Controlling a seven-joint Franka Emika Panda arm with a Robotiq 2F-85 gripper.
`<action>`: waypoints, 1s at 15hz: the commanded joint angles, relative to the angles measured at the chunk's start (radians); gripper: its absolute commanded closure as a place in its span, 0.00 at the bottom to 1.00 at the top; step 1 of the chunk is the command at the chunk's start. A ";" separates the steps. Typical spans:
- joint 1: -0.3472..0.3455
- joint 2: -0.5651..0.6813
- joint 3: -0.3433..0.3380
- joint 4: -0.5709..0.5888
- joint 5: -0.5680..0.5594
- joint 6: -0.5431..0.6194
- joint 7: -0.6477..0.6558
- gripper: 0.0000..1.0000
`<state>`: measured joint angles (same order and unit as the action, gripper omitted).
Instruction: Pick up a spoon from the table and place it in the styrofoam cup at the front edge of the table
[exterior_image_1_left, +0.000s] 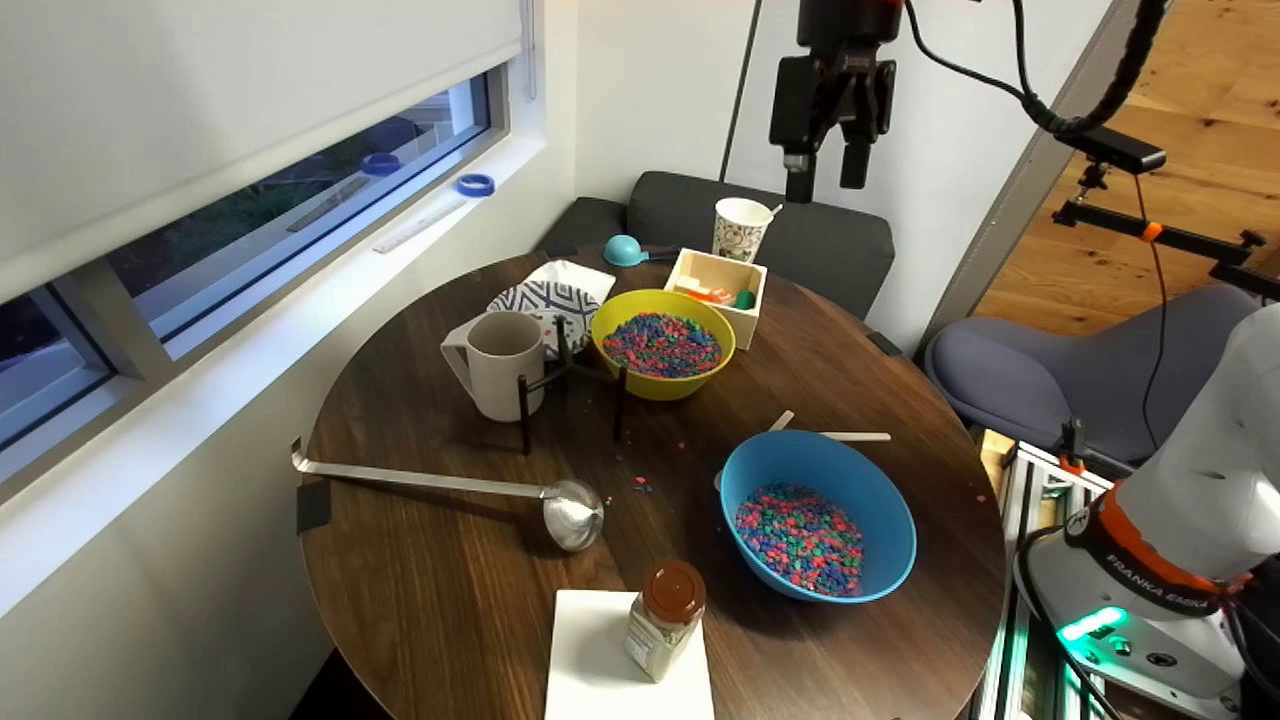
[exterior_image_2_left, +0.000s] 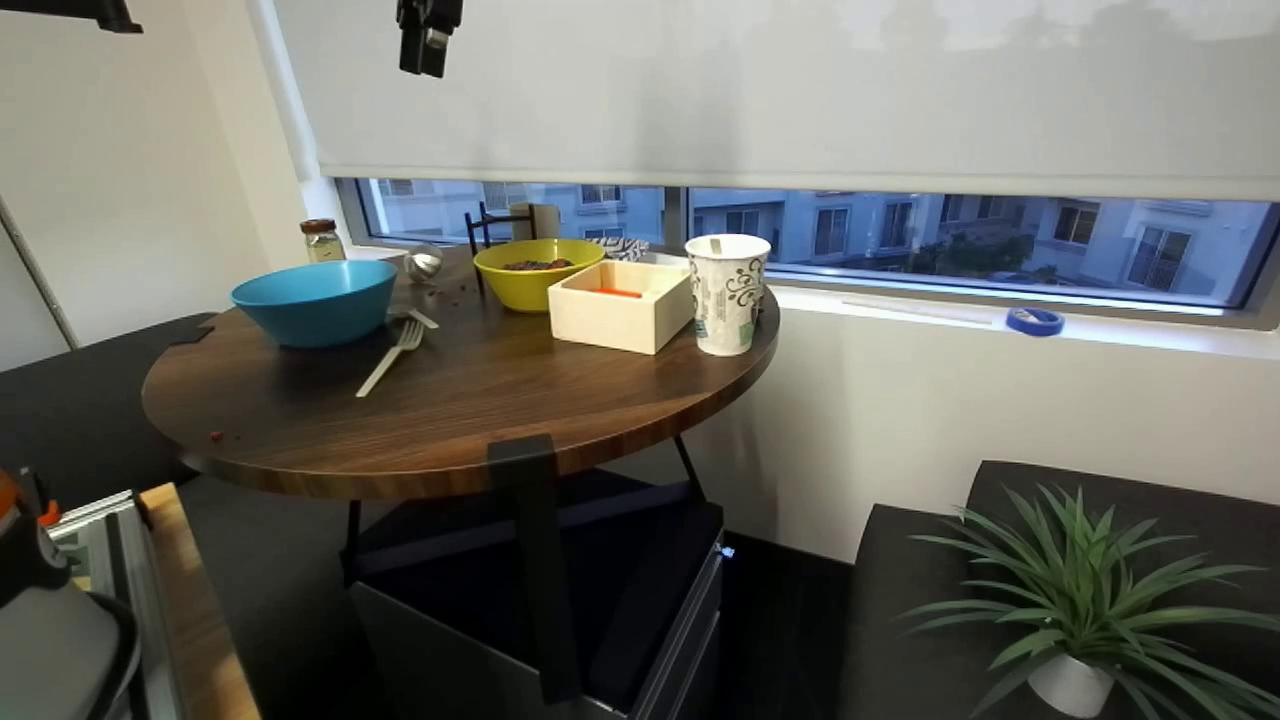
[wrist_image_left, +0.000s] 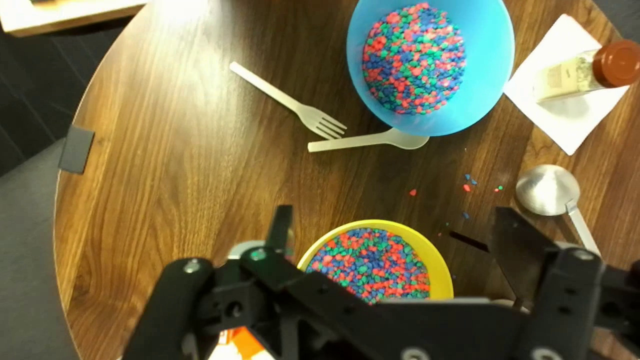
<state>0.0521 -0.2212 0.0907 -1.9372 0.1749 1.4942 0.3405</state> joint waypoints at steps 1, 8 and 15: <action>-0.017 -0.045 -0.002 -0.099 0.096 0.027 0.147 0.00; -0.041 -0.064 0.015 -0.283 0.144 0.200 0.448 0.00; -0.016 -0.050 0.056 -0.426 0.259 0.456 0.767 0.00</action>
<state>0.0279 -0.2544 0.1263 -2.2921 0.3733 1.8325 0.9919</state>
